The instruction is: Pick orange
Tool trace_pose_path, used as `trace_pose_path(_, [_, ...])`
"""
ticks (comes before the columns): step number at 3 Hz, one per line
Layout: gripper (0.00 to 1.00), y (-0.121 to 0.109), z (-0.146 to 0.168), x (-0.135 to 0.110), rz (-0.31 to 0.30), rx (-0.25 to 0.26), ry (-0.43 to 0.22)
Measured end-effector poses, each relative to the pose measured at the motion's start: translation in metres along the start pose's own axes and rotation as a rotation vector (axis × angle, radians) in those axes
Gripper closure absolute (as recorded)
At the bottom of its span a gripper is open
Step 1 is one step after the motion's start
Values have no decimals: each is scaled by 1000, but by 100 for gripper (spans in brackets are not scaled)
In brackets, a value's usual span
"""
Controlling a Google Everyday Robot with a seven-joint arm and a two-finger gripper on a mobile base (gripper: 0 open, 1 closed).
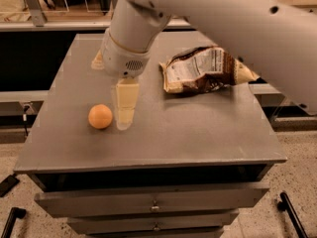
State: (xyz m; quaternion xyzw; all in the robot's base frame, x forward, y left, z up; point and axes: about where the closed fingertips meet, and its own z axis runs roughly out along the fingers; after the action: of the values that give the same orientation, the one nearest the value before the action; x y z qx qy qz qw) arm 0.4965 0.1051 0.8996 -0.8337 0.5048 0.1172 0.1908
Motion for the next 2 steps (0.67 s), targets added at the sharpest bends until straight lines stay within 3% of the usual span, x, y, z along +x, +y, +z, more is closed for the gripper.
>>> trace_pose_path(2, [0,4,46,-6,7,-79,-54])
